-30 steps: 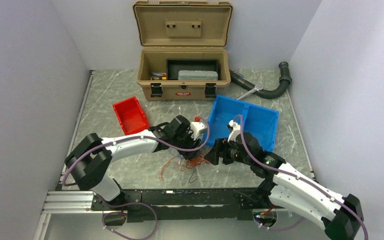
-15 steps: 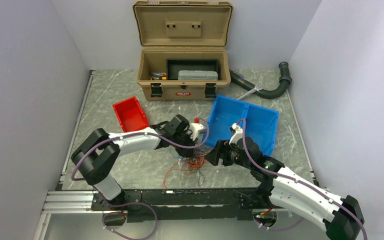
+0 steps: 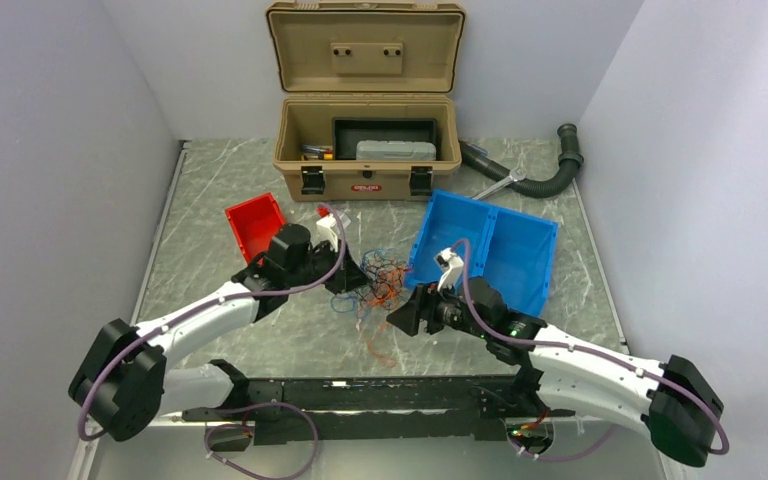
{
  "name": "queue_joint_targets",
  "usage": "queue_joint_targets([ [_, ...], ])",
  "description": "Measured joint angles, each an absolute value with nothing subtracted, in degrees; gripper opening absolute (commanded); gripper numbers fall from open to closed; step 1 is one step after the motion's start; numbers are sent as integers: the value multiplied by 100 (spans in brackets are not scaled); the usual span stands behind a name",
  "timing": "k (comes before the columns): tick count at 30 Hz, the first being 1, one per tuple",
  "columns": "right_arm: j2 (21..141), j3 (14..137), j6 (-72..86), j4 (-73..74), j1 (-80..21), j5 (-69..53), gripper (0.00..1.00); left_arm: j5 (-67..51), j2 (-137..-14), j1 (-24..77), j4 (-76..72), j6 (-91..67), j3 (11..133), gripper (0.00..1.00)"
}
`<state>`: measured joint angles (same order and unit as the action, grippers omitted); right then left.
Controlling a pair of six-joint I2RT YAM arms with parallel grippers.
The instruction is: Untangle the cables
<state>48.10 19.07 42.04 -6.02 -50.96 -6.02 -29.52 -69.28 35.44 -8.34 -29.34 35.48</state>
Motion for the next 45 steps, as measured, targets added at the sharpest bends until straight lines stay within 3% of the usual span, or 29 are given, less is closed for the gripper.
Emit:
queue_joint_targets([
  [16, 5542, 2259, 3841, -1376, -5367, 469, 72, -2864, -6237, 3542, -805, -3218, 3498, 0],
  [20, 5638, 2338, 3795, -1500, -5367, 604, 53, -2875, -6222, 3542, -777, -3218, 3498, 0],
  [24, 5902, 2532, 3795, -1584, -5367, 757, 8, -2961, -6206, 3542, -775, -3218, 3498, 0],
  [25, 5994, 2613, 3769, -1575, -5369, 777, 0, -2978, -6206, 3542, -770, -3218, 3498, 0],
  [32, 6165, 3221, 3793, -819, -5387, 1474, 0, -2303, -5887, 3446, -62, -3111, 3516, 0],
  [40, 5927, 4602, 4156, 1876, -5315, 3708, 0, -652, -4781, 2397, 1258, -3079, 3468, 0],
  [45, 5802, 5052, 4230, 2904, -4836, 4386, 0, -143, -4344, 1944, 1702, -3094, 3301, 0],
])
